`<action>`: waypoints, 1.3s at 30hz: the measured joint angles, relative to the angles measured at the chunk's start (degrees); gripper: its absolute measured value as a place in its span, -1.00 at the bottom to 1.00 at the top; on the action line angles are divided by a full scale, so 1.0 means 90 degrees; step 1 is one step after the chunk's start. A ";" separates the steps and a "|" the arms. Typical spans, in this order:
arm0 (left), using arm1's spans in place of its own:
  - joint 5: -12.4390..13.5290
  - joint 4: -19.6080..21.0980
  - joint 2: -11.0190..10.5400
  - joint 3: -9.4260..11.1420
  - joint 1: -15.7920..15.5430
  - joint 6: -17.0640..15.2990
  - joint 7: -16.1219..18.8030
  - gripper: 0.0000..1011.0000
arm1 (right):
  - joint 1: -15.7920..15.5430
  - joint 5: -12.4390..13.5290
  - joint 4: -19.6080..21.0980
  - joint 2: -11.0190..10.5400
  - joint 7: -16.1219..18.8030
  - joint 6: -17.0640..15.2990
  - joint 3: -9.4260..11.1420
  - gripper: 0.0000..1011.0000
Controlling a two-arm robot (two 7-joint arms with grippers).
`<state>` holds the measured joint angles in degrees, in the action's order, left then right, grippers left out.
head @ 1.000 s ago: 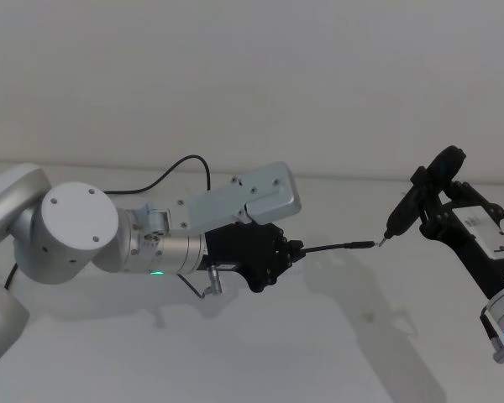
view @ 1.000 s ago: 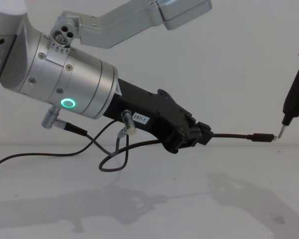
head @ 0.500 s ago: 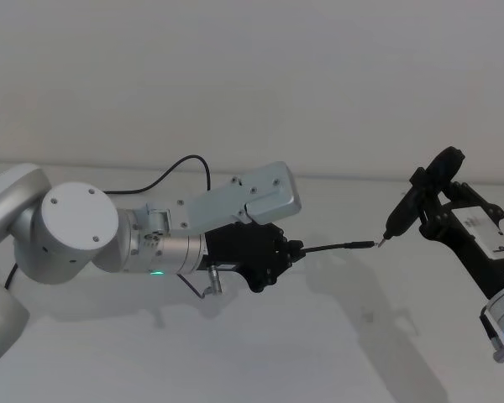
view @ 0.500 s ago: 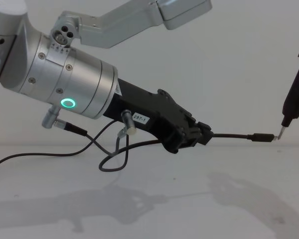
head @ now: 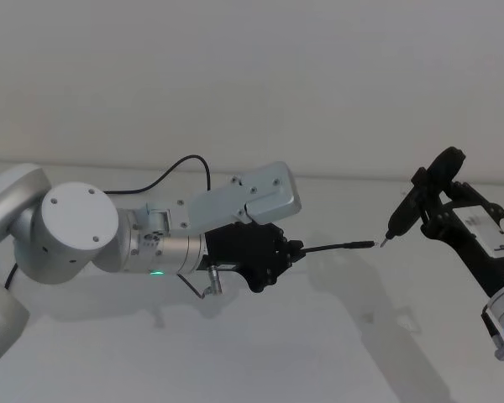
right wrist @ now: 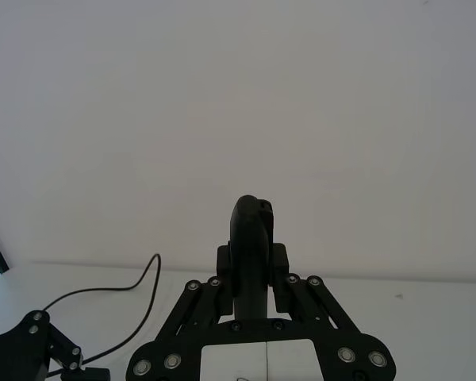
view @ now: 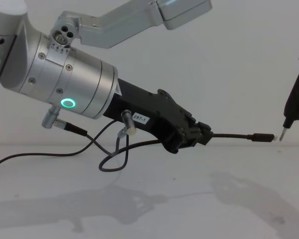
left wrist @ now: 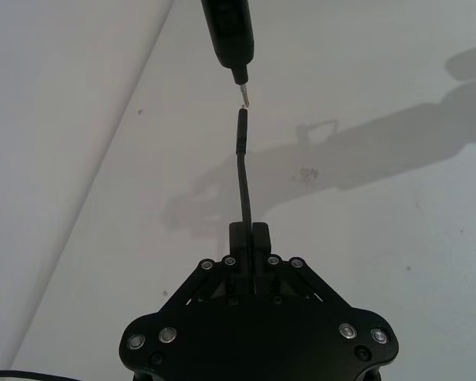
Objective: Pick up the data cable with the one hand.
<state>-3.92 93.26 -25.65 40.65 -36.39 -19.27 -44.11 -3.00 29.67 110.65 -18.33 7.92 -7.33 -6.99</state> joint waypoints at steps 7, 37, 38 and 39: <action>0.0000 0.0000 0.0000 0.0000 0.0000 0.0000 0.0000 -0.91 | 0.0047 -0.0002 -0.0040 -0.0005 0.0033 -0.0009 -0.0001 -0.47; 0.0000 0.0000 -0.0001 0.0000 0.0000 0.0000 0.0000 -0.91 | 0.0154 0.0101 -0.0069 -0.0051 0.0011 -0.0111 -0.0129 -0.47; 0.0000 0.0000 -0.0001 0.0000 0.0000 0.0000 0.0000 -0.91 | 0.0155 0.0101 -0.0068 -0.0051 0.0009 -0.0112 -0.0131 -0.47; 0.0000 0.0000 -0.0001 0.0000 0.0000 0.0000 0.0000 -0.91 | 0.0154 0.0102 -0.0068 -0.0051 0.0008 -0.0113 -0.0132 -0.47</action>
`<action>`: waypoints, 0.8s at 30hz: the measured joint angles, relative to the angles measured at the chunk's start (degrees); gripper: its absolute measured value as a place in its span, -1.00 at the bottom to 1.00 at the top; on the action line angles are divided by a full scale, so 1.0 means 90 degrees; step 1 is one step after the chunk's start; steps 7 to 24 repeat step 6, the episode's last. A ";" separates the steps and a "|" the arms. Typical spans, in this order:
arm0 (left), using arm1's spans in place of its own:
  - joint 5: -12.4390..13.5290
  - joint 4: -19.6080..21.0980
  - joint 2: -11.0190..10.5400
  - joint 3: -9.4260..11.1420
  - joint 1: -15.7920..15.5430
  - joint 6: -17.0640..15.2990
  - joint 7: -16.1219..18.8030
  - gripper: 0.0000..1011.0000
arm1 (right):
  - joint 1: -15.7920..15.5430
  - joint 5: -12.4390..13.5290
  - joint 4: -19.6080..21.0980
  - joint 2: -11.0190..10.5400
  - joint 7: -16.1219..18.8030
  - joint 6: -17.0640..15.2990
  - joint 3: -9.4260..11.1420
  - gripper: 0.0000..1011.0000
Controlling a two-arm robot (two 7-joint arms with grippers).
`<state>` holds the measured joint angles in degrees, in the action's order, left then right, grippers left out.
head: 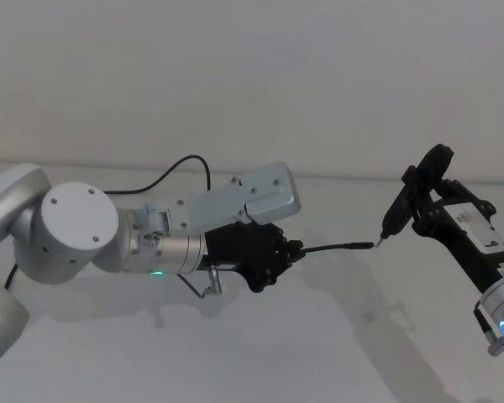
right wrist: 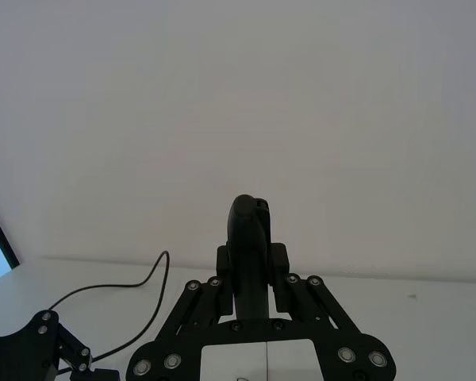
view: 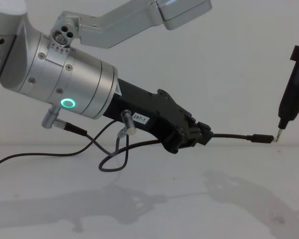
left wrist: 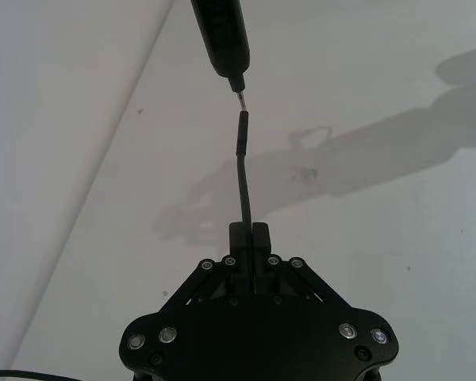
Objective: Pick up the data cable with the one hand.
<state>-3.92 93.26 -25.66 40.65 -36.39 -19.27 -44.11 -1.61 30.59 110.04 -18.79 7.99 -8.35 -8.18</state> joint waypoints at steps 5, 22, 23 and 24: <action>0.0000 0.0000 0.0000 0.0000 0.0000 0.0000 0.0000 -0.91 | 0.0003 0.0002 0.0005 -0.0002 -0.0007 -0.0006 -0.0006 -0.47; 0.0000 0.0000 0.0000 0.0000 0.0000 0.0000 0.0000 -0.91 | 0.0004 0.0002 0.0006 -0.0003 -0.0008 -0.0008 -0.0007 -0.47; 0.0000 0.0000 0.0000 0.0000 0.0000 0.0000 0.0000 -0.91 | 0.0004 0.0002 0.0006 -0.0003 -0.0008 -0.0008 -0.0007 -0.47; 0.0000 0.0000 0.0000 0.0000 0.0000 0.0000 0.0000 -0.91 | 0.0004 0.0002 0.0006 -0.0003 -0.0008 -0.0008 -0.0007 -0.47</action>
